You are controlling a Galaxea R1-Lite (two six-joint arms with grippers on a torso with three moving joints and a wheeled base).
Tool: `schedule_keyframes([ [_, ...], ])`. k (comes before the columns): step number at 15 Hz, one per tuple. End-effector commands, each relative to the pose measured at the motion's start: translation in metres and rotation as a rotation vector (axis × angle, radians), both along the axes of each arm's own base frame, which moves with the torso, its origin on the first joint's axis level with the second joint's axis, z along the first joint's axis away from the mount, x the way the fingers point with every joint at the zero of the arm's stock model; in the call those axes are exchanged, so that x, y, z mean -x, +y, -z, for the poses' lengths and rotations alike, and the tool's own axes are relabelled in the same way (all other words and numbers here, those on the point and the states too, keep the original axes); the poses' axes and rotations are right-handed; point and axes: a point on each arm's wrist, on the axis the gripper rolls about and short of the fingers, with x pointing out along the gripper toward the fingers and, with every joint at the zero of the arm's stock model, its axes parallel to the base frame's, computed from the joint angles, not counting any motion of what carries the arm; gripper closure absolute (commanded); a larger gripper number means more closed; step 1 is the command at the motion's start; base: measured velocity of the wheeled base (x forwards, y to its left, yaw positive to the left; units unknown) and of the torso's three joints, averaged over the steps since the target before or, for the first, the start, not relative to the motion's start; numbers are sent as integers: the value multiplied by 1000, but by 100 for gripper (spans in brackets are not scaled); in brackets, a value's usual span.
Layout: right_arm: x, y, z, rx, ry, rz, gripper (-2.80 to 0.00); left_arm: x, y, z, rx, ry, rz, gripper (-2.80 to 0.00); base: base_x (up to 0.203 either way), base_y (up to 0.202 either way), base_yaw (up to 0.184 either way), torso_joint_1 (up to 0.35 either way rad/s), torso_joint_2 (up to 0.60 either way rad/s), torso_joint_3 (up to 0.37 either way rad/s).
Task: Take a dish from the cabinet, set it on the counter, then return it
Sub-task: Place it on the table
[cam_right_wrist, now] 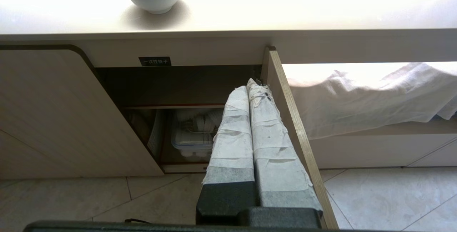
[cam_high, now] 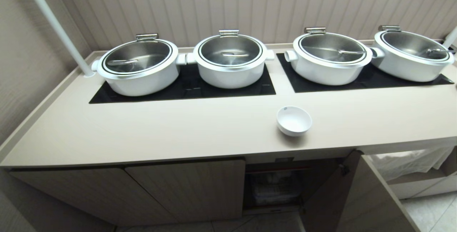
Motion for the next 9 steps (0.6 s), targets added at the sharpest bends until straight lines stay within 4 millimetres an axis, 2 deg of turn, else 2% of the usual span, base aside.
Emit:
schedule_keyframes([
  [1,0,0,0,1,2,-1,0,0,0,0,1,0,-1,0,0,0,0,0,0,0],
  [5,-2,0,-5,2,19,0,0,0,0,0,1,-1,-1,0,0,0,0,0,0,0],
  [9,-8,0,-28,-2,60,-6,0,0,0,0,1,0,-1,0,0,0,0,0,0,0],
])
